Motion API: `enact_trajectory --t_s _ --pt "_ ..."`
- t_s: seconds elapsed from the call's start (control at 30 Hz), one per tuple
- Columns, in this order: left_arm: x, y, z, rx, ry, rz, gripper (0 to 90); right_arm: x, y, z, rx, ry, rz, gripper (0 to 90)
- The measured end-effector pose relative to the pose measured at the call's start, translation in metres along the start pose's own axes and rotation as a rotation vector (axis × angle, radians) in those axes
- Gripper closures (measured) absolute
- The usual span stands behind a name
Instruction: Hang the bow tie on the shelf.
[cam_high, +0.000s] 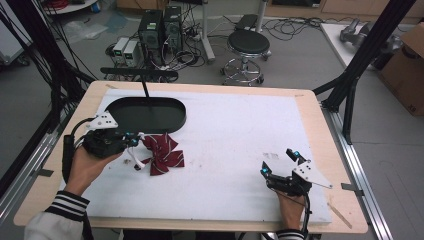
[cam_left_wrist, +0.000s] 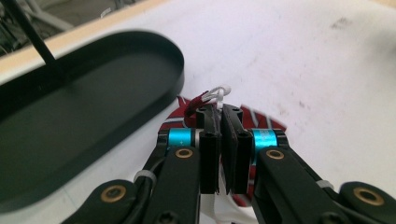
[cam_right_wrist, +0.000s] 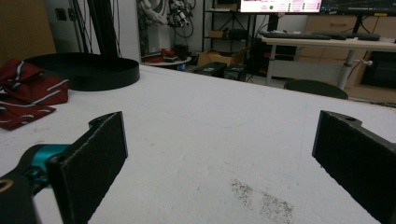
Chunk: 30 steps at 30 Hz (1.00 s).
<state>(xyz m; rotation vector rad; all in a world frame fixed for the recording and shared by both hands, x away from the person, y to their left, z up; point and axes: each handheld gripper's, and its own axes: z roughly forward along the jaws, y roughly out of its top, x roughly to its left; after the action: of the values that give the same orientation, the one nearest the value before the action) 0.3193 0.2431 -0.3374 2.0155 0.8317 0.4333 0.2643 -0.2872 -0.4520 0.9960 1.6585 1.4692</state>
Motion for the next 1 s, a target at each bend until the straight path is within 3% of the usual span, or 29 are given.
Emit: enact_trajectory --t_s 0.3,0.67,1.0 --pt "0.001 0.024 -0.004 -0.076 0.036 0.036 85.6 0.001 0.000 0.000 0.003 0.000 0.005 2.2" --pt "0.009 0.051 -0.003 -0.129 0.077 0.066 85.6 0.001 0.000 -0.001 0.000 0.001 0.003 2.2" --pt "0.020 0.075 0.007 -0.162 0.093 0.086 85.6 0.000 0.000 -0.001 -0.002 0.002 0.004 2.1"
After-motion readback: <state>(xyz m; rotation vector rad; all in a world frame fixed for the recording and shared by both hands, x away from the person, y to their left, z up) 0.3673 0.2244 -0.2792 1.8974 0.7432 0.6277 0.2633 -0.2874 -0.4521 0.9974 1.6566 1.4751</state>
